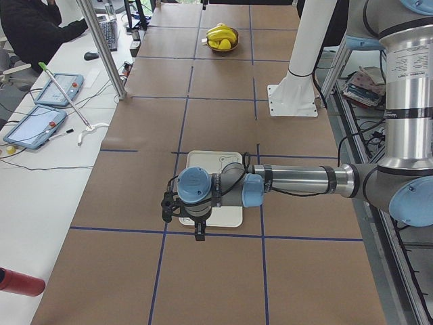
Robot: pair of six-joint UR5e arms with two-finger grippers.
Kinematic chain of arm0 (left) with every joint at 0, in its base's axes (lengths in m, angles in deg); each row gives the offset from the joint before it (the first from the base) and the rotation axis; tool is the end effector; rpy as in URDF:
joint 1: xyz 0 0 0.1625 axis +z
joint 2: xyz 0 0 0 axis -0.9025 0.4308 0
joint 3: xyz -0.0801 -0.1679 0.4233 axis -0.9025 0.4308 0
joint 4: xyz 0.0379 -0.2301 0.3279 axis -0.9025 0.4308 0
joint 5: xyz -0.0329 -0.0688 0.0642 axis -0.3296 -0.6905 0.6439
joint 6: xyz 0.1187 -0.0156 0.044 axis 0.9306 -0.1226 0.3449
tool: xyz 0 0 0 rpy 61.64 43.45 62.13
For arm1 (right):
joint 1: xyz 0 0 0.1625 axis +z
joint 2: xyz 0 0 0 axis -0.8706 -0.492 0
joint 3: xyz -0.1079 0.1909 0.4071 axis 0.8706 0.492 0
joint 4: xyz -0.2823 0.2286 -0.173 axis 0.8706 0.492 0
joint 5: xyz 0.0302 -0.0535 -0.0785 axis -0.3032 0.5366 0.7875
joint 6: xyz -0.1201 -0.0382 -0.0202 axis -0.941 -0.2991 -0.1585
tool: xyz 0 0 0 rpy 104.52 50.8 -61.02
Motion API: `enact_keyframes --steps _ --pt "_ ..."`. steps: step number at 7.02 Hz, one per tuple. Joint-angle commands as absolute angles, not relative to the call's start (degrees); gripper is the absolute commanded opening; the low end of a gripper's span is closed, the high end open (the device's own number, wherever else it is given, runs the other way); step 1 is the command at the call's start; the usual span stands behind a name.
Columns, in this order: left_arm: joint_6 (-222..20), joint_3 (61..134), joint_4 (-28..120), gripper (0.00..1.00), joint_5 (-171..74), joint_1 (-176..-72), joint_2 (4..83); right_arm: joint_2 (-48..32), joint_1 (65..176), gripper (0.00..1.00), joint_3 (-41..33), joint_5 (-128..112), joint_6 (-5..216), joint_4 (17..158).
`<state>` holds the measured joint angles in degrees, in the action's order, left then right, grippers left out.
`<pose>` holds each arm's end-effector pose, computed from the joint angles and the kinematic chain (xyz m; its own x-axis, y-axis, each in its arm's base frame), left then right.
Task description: Transfer all bananas from basket to plate
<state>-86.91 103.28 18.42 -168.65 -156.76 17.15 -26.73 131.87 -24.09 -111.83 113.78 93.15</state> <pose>-0.0499 -0.4232 0.7014 0.6160 -0.0515 -0.7861 0.0474 0.9985 -0.0283 -0.1050 -0.4893 0.5008 0.7099 -0.1683 0.6839 -0.0322 0.9622 0.2703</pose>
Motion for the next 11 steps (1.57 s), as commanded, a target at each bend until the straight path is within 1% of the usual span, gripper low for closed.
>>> enact_keyframes --steps 1,2,3,4,5,6,11 --pt "-86.9 103.2 18.4 1.00 -168.6 -156.8 17.0 -30.9 122.2 0.99 -31.5 -107.0 130.0 91.3" --pt "-86.9 103.2 18.4 1.00 -168.6 -156.8 17.0 -34.3 118.0 0.99 -35.1 -103.1 131.0 91.2" --pt "-86.9 103.4 18.4 1.00 -168.6 -156.8 16.5 -35.2 113.8 0.97 -35.4 -99.1 131.0 91.2" --pt "-86.9 103.4 18.4 1.00 -168.7 -156.8 16.5 -36.2 111.4 0.90 -35.3 -96.7 130.9 91.2" --pt "-86.9 103.4 18.4 1.00 -168.7 -156.7 16.4 -36.2 109.3 0.86 -35.2 -96.2 130.5 91.4" --pt "-86.9 103.3 18.5 1.00 -168.7 -156.7 16.5 -36.2 106.5 0.85 -34.5 -92.7 130.2 91.8" --pt "-87.1 102.7 20.1 1.00 -169.0 -156.7 16.3 -36.8 105.5 0.71 -32.0 -92.1 125.9 91.8"
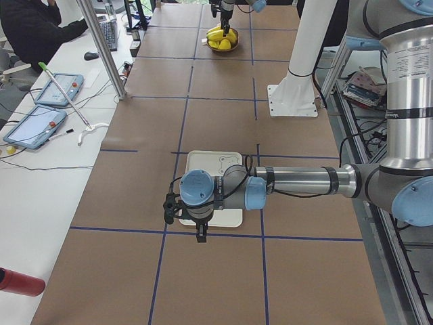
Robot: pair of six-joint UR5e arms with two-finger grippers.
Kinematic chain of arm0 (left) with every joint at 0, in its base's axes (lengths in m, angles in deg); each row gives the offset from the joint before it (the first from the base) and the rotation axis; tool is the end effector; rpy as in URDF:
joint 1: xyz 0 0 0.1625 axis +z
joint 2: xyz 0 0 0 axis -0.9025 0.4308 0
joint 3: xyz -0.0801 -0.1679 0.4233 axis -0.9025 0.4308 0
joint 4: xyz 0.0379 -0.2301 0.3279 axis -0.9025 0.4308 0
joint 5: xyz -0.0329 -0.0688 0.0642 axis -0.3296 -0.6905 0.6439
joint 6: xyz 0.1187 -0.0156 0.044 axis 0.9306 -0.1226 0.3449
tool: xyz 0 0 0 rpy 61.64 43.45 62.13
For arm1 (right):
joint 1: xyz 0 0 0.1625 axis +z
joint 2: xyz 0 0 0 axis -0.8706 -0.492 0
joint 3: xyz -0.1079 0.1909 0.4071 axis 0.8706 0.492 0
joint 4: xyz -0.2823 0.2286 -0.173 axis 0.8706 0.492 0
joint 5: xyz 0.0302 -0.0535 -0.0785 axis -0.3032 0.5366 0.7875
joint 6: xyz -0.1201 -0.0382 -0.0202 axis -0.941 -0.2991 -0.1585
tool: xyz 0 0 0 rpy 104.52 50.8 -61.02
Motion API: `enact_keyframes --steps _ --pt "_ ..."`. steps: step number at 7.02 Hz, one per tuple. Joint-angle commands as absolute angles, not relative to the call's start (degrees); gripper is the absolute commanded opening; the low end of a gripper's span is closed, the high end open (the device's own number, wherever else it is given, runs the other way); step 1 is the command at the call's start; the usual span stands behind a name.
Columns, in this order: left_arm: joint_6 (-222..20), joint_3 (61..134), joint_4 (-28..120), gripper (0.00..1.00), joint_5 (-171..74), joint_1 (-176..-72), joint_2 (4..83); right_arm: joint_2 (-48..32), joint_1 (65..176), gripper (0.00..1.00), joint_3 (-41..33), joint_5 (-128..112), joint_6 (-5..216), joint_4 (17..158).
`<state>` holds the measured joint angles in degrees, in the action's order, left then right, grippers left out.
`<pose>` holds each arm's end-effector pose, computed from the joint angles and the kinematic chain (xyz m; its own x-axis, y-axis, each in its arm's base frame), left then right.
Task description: Transfer all bananas from basket to plate
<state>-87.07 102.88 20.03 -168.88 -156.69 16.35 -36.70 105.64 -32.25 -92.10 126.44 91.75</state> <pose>-0.0488 -0.4174 0.7074 0.6130 -0.0478 -0.7887 0.0478 0.9986 -0.0234 -0.2368 -0.3738 0.5248 0.8163 -0.2536 0.5190 0.1275 0.9554 0.2662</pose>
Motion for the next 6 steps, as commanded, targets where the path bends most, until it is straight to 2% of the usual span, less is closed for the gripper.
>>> enact_keyframes --steps 1,3,6 --pt "-87.1 102.7 20.1 1.00 -169.1 -156.7 16.3 -36.7 105.4 0.66 -32.0 -92.2 125.9 91.8" --pt "-87.1 102.7 20.1 1.00 -169.2 -156.8 16.3 -36.7 105.0 0.60 -31.3 -92.2 125.9 91.8" --pt "-87.1 102.6 20.1 1.00 -169.2 -156.7 16.3 -36.6 104.4 0.60 -30.5 -92.1 125.9 91.8"
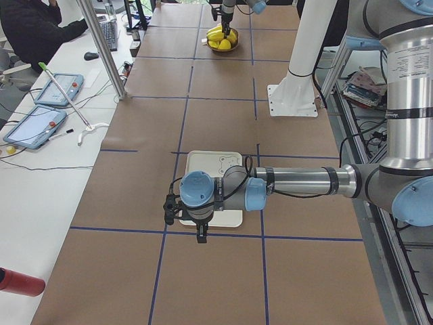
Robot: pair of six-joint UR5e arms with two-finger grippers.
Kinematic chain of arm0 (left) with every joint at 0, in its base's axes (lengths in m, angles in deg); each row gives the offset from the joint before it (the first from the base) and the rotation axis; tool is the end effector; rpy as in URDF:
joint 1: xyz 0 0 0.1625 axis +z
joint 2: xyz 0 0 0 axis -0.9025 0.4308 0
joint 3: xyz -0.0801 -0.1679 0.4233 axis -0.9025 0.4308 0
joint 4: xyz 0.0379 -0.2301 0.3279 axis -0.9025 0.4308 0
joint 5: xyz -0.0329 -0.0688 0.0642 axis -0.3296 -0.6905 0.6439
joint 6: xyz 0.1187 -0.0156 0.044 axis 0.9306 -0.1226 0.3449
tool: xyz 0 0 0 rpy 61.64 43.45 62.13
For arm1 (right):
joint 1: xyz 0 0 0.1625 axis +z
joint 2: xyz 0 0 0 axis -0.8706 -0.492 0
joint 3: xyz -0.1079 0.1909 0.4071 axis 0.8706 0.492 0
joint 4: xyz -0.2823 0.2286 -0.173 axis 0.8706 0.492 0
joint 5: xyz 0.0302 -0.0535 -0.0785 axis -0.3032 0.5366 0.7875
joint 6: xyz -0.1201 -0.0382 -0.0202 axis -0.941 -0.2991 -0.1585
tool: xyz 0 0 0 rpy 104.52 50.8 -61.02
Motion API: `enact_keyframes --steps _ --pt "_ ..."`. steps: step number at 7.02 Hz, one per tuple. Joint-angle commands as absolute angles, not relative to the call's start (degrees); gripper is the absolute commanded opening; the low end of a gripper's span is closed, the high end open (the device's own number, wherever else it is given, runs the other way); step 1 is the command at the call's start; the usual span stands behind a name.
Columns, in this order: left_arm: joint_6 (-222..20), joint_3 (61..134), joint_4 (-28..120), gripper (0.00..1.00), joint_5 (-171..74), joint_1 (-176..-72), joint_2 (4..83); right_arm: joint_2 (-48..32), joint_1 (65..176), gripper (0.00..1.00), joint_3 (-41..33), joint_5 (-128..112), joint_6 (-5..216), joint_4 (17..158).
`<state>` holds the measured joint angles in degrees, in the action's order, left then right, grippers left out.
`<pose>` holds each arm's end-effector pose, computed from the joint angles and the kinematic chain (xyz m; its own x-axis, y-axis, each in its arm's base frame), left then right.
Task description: Transfer all bananas from basket to plate
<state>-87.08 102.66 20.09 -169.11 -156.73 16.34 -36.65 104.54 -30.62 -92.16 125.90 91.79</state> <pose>-0.0488 -0.4171 0.7088 0.6097 -0.0507 -0.7910 0.0486 0.9985 -0.0265 -0.2460 -0.3710 0.5387 0.8198 -0.2682 0.5059 0.1591 0.9554 0.2487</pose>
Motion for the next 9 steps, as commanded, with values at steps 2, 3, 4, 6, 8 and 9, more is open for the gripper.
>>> enact_keyframes --steps 2,3,4,6,8,9 --pt "-87.1 102.6 20.1 1.00 -169.2 -156.7 16.3 -36.7 104.3 0.60 -30.4 -92.1 125.9 91.8" --pt "-87.1 102.6 20.1 1.00 -169.2 -156.7 16.3 -36.7 104.3 0.60 -30.1 -92.1 125.9 91.8" --pt "-87.2 102.5 20.1 1.00 -169.2 -156.7 16.3 -36.8 104.3 0.60 -29.9 -92.1 125.9 91.8" --pt "-87.2 102.3 20.2 1.00 -169.2 -156.7 16.4 -36.8 104.4 0.50 -29.9 -92.1 125.9 91.8" --pt "-87.2 102.3 20.4 1.00 -169.2 -156.7 16.4 -36.8 104.5 0.19 -30.1 -92.3 125.9 91.8" --pt "-87.2 102.3 20.4 1.00 -169.3 -156.7 16.4 -36.8 104.6 0.06 -30.5 -92.6 125.9 91.8"
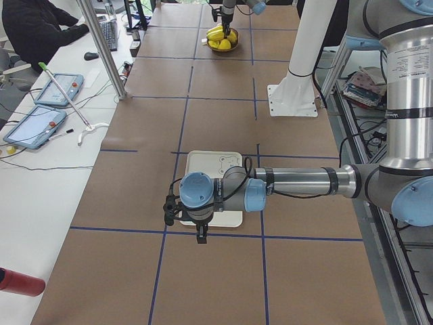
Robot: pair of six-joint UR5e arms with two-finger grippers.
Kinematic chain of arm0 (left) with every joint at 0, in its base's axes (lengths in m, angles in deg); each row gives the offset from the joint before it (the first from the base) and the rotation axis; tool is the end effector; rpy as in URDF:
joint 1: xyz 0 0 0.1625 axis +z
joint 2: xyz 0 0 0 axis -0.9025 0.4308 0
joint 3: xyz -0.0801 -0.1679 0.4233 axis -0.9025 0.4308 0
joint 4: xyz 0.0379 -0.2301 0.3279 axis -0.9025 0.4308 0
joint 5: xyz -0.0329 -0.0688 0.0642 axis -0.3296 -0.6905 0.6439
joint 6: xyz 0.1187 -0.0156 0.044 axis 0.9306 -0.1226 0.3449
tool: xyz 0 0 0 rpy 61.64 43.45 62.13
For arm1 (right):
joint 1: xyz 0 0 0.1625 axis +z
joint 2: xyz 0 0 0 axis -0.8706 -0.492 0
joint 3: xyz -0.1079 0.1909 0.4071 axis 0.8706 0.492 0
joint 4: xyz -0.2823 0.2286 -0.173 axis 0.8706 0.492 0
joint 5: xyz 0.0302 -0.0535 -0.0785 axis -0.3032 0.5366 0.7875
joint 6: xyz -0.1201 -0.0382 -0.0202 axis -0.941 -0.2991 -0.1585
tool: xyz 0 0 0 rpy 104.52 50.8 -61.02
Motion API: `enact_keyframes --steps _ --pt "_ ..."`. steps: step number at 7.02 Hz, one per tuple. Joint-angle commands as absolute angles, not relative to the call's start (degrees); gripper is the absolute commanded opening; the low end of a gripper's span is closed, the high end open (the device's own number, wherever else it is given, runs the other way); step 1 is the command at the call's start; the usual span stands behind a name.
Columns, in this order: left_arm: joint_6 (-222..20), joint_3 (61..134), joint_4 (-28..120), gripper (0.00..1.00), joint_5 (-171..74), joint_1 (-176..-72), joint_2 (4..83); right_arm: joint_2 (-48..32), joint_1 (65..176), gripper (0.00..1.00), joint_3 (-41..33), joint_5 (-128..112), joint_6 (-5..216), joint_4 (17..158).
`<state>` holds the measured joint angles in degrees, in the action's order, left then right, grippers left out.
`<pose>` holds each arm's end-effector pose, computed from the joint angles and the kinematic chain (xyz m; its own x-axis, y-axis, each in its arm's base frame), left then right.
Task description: Transfer all bananas from basket to plate
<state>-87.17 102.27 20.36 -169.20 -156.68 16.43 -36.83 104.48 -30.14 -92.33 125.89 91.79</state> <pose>-0.0483 -0.4177 0.7108 0.6084 -0.0521 -0.7919 0.0486 0.9984 -0.0283 -0.2462 -0.3701 0.5442 0.8224 -0.2655 0.5032 0.1633 0.9574 0.2383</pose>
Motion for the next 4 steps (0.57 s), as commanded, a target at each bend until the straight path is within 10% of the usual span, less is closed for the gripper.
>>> enact_keyframes --steps 1,4 --pt "-87.2 102.3 20.4 1.00 -169.2 -156.7 16.4 -36.9 105.2 0.01 -31.4 -93.6 125.5 91.8" --pt "-87.3 102.6 20.5 1.00 -169.3 -156.8 16.5 -36.6 117.5 0.00 -39.9 -105.5 113.6 103.1"
